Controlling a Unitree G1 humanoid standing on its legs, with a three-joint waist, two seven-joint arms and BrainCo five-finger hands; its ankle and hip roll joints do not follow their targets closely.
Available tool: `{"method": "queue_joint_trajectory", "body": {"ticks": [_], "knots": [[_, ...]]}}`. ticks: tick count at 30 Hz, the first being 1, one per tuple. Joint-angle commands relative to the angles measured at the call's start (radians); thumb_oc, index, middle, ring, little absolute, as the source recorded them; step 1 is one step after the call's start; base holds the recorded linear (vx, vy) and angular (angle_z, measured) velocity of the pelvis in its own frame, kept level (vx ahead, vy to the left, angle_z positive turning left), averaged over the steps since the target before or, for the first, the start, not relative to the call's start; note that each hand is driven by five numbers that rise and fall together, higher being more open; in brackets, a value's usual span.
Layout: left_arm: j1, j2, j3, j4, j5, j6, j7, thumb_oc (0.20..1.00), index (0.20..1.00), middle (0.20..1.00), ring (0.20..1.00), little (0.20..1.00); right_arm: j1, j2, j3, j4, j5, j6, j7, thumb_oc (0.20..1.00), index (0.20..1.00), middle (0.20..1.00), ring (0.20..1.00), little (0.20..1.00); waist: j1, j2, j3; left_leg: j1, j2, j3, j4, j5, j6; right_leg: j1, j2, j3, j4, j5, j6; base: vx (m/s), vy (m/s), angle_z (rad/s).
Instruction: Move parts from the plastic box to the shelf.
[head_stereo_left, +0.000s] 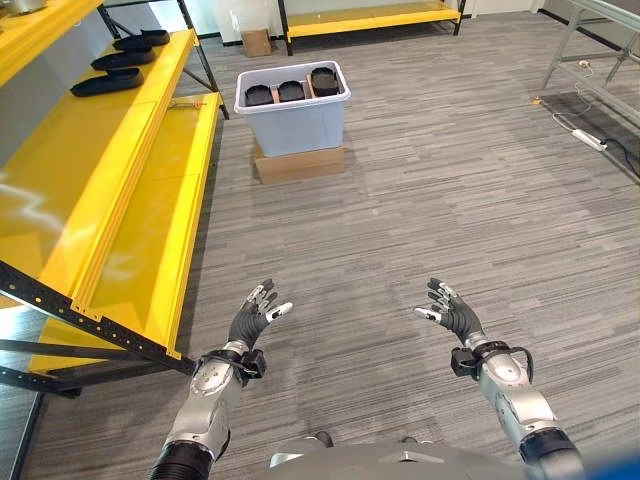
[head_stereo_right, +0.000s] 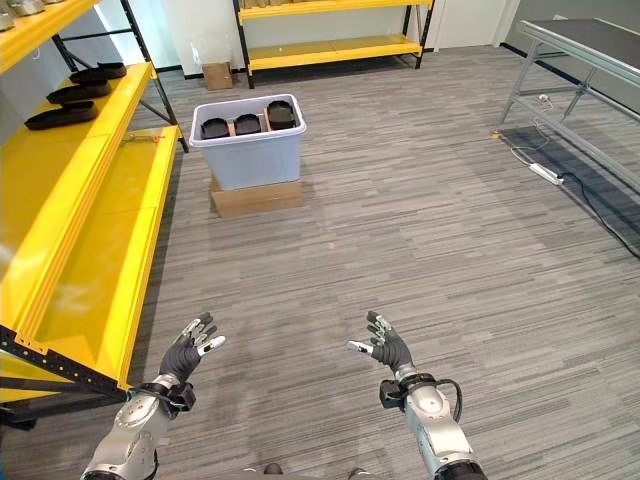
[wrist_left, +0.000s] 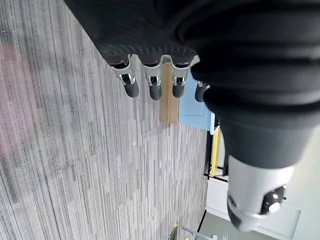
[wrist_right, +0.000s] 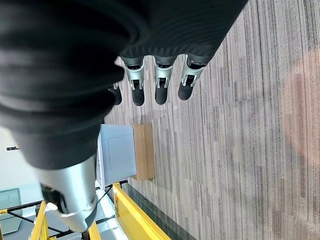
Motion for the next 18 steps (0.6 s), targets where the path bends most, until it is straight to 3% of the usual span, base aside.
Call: {"method": "queue_joint_trajectory", "body": {"ticks": [1,18], "knots": [[-0.054,0.007,0.013,-0.016,-0.021,-0.030,-0.030,1.000,1.000,1.000,1.000,1.000,-0.050,0.002,-0.004,-0.035,-0.019,-0.053,-0.011,1.000,1.000,1.000,1.000,1.000,0.018,-0.019,0.008,0.004,0.057,0.005,0.024,-0.023,-0.083,0.001,-0.076,-0.056,0.047,0.006,0.089,0.00,0.000,0.00],[-0.038,0.002,0.019,-0.027,-0.060,-0.019,-0.027,1.000,1.000,1.000,1.000,1.000,-0.035,0.021,-0.022,-0.037,0.074,-0.034,0.019,1.000,1.000,1.000,1.000,1.000,0.015,-0.014,0.012,0.000,0.055,0.005,0.030,-0.026,-0.078,-0.003,-0.079,-0.058,0.057,0.001,0.088,0.00,0.000,0.00]]}}
